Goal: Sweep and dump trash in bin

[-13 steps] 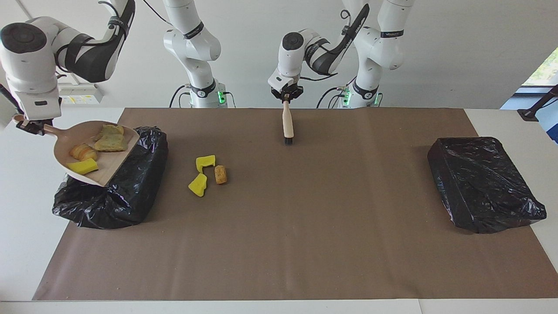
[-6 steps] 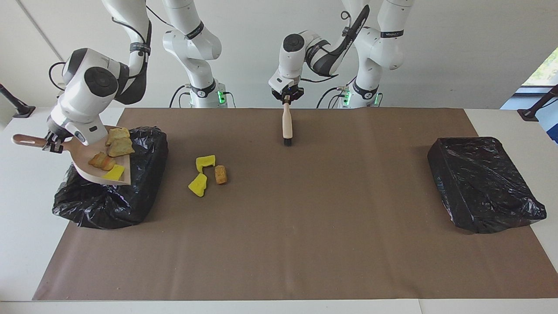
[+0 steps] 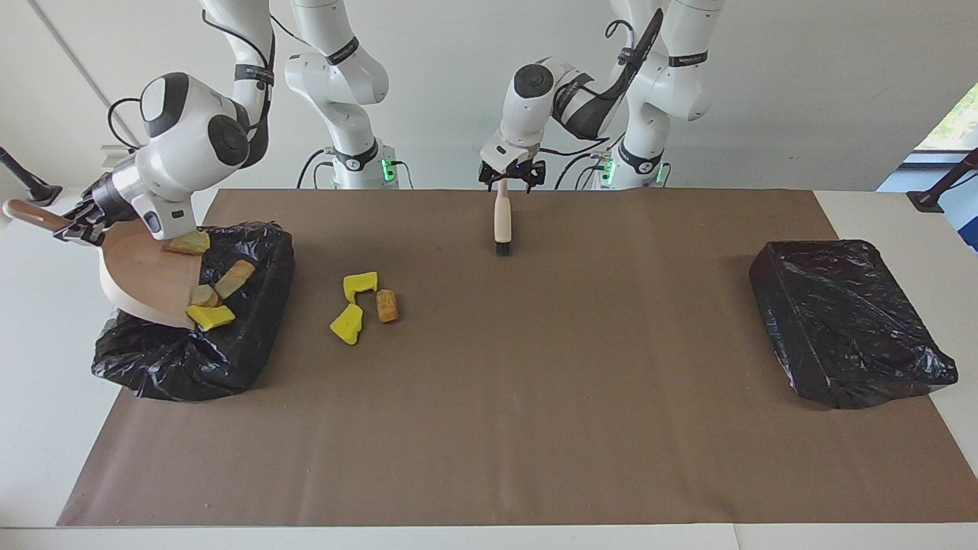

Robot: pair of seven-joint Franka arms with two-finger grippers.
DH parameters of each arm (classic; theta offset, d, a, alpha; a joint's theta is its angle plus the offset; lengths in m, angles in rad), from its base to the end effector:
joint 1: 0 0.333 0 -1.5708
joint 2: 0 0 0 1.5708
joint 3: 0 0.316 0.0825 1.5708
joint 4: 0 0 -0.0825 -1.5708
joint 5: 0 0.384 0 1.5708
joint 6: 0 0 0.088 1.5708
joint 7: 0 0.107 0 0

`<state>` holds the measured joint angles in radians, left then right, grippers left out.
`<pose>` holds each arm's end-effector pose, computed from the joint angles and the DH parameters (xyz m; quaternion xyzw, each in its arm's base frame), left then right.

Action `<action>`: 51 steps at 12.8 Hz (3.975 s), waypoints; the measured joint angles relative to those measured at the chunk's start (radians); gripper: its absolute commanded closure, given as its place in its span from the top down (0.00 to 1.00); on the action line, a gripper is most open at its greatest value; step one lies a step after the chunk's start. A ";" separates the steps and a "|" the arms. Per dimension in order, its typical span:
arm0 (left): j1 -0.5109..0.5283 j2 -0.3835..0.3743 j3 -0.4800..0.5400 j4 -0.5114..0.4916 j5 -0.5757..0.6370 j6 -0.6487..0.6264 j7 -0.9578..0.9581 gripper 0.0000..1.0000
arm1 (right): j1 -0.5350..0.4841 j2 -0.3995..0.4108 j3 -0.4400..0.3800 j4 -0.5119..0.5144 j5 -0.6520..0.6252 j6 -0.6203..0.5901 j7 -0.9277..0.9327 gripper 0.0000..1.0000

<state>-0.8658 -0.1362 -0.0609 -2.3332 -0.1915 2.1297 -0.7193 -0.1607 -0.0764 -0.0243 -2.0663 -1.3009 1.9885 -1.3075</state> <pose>0.2810 -0.3885 0.3869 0.9954 -0.0495 -0.0778 0.0267 0.5284 -0.1601 0.5078 0.5432 0.6322 -0.3754 0.4055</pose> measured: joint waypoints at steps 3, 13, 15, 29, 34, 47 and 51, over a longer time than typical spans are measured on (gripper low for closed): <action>0.129 0.005 0.005 0.125 0.124 -0.065 0.118 1.00 | 0.065 -0.107 0.003 -0.020 -0.003 -0.101 -0.022 0.00; 0.651 0.006 0.017 0.620 0.134 -0.379 0.673 1.00 | 0.103 -0.160 0.050 0.038 0.452 -0.153 0.183 0.00; 0.733 0.007 0.019 0.684 0.135 -0.436 0.750 1.00 | 0.131 -0.148 0.078 0.046 0.618 -0.177 0.350 0.00; 0.868 0.146 0.028 0.938 0.144 -0.637 0.933 1.00 | 0.561 0.379 0.116 0.420 1.304 -0.127 1.738 0.00; 0.868 0.131 0.023 0.915 0.144 -0.650 0.933 1.00 | 0.658 0.509 0.116 0.438 1.450 0.063 1.925 0.03; 0.868 0.111 0.019 0.898 0.144 -0.691 0.933 1.00 | 0.656 0.491 0.113 0.424 1.567 0.002 1.922 1.00; 0.868 0.111 0.012 0.897 0.144 -0.692 0.932 1.00 | 0.658 0.288 0.114 0.342 1.568 -0.158 1.883 1.00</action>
<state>0.0019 -0.0251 -0.0493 -1.4364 -0.0473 1.4373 0.2127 0.4975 0.2116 0.0898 -1.7247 0.2669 1.8302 0.5758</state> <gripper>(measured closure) 0.000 0.044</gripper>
